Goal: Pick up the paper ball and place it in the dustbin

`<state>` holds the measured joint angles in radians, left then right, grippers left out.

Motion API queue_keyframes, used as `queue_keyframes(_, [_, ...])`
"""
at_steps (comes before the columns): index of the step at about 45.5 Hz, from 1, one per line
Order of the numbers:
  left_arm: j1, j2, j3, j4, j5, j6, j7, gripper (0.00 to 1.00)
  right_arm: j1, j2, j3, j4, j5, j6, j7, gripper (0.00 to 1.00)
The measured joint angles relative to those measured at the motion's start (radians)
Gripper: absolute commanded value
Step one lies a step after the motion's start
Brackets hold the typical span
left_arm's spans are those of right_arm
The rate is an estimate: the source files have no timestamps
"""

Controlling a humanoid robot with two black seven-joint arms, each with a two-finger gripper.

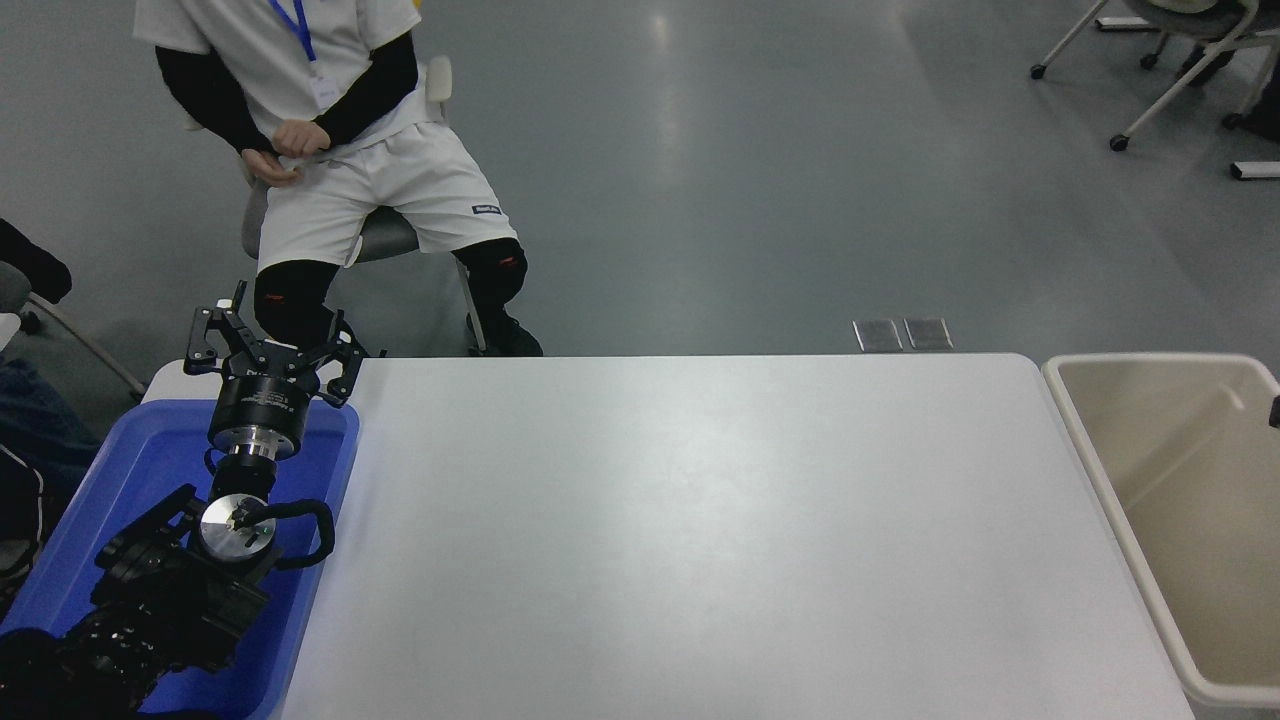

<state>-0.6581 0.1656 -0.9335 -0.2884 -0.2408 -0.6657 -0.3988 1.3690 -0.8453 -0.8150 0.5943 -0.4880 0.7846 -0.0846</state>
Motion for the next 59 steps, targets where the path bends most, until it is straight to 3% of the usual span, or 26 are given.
queue_keyframes(14, [0.000, 0.000, 0.000, 0.000, 0.000, 0.000, 0.000, 0.99, -0.249, 0.058, 0.146, -0.157, 0.012, -0.151, -0.001, 0.00])
queue_keyframes(29, [0.000, 0.000, -0.001, 0.000, 0.000, 0.000, 0.000, 0.99, -0.459, 0.149, 0.271, -0.214, 0.019, -0.561, -0.001, 0.00])
queue_keyframes(43, [0.000, 0.000, -0.001, 0.000, 0.000, 0.000, 0.000, 0.99, -0.566, 0.239, 0.355, -0.257, 0.020, -0.827, 0.000, 0.00])
queue_keyframes(59, [0.000, 0.000, -0.001, 0.000, 0.000, 0.000, 0.000, 0.99, -0.647, 0.336, 0.468, -0.361, 0.022, -0.920, 0.000, 0.00])
